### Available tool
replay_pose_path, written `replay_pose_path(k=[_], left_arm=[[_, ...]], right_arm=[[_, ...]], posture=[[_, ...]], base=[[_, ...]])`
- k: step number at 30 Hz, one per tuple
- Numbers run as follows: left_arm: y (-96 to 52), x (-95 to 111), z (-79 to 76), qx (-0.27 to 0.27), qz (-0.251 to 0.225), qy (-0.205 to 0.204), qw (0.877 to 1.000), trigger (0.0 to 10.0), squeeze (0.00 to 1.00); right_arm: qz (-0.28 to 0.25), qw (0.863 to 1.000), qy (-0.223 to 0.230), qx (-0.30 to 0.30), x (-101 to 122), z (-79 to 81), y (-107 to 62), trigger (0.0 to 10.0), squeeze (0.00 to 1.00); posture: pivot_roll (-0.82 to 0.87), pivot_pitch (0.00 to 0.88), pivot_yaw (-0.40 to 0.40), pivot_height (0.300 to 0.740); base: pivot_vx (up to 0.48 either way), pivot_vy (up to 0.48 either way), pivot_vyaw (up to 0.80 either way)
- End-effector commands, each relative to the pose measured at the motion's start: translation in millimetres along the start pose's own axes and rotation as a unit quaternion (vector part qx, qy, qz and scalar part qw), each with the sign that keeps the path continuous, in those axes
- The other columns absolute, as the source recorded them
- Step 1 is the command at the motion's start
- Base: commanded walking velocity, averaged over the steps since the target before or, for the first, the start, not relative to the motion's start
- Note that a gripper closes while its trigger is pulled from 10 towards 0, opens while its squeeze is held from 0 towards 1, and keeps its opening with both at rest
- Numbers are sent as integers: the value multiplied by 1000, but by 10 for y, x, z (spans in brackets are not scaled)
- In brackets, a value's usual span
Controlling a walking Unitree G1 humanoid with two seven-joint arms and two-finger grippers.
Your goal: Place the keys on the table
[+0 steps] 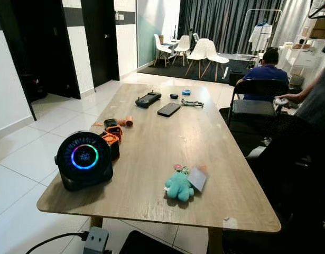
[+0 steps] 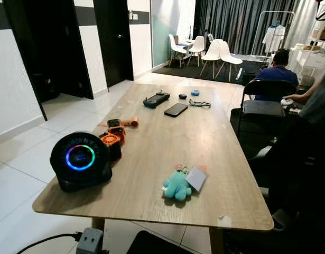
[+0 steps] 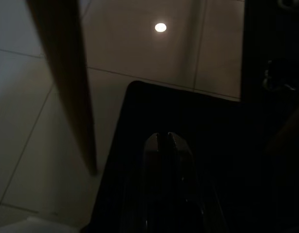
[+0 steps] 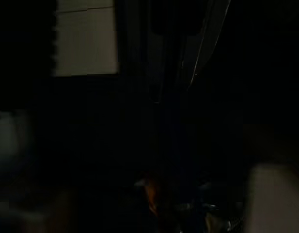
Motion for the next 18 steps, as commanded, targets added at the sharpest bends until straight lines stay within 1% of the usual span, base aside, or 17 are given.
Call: replay_pose_path(k=[1,4,5,7,8,10,11,13,14,15,16,18], left_arm=[[-38,-37,56,3,5,6,1000,10000,0],[-54,-84,48,2,13,7,1000,10000,0],[-57,-97,40,1,15,7,1000,10000,0],[-58,-110,25,-2,17,7,1000,10000,0],[-58,-113,21,-3,17,7,1000,10000,0],[-57,-123,11,-5,20,8,1000,10000,0],[-57,-123,11,-5,20,8,1000,10000,0],[-53,-128,-1,-8,23,11,1000,10000,0],[-51,-128,-4,-9,24,12,1000,10000,0],[-48,-126,-4,-10,25,12,1000,10000,0],[-47,-124,-4,-10,25,12,1000,10000,0],[-49,-135,8,-8,30,12,999,10000,0]], right_arm=[[-27,999,23,-25,98,-89,20,10000,0],[-76,995,50,-51,306,-302,67,10000,0],[-104,991,60,-60,441,-390,92,10000,0],[-153,982,76,-74,677,-511,120,10000,0],[-170,979,83,-79,757,-546,124,10000,0],[-218,967,99,-81,1014,-594,136,10000,0],[-218,967,99,-81,1014,-594,136,10000,0],[-294,947,122,-47,1461,-518,116,10000,0],[-317,939,129,-33,1601,-479,93,10000,0],[-344,929,135,-14,1788,-428,64,10000,0],[-357,924,138,-3,1889,-400,45,10000,0],[-371,917,145,31,2207,-317,55,10000,0]], posture=[[12,15,-4,740],[12,15,-3,740],[8,17,-2,740],[6,19,0,740],[6,19,0,740],[6,19,0,740],[6,19,0,740],[3,25,0,740],[3,25,0,740],[3,27,1,740],[3,27,1,740],[0,28,4,740]], base=[[0,0,0],[0,0,0],[0,0,0],[0,0,0],[0,0,0],[0,0,0],[0,0,0],[0,0,0],[0,0,0],[0,0,0],[0,0,0],[0,0,0]])
Point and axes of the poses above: a point about 5 cm out from each wrist's last joint towards the gripper, its own y axis pointing out of the wrist towards the gripper, its own x axis along the axis of the wrist's last joint, z = x × y, the point moved 2 cm from there along y, pointing out of the wrist towards the gripper, and after that the axes turned 5 degrees about -y, right-handed, at the moved point
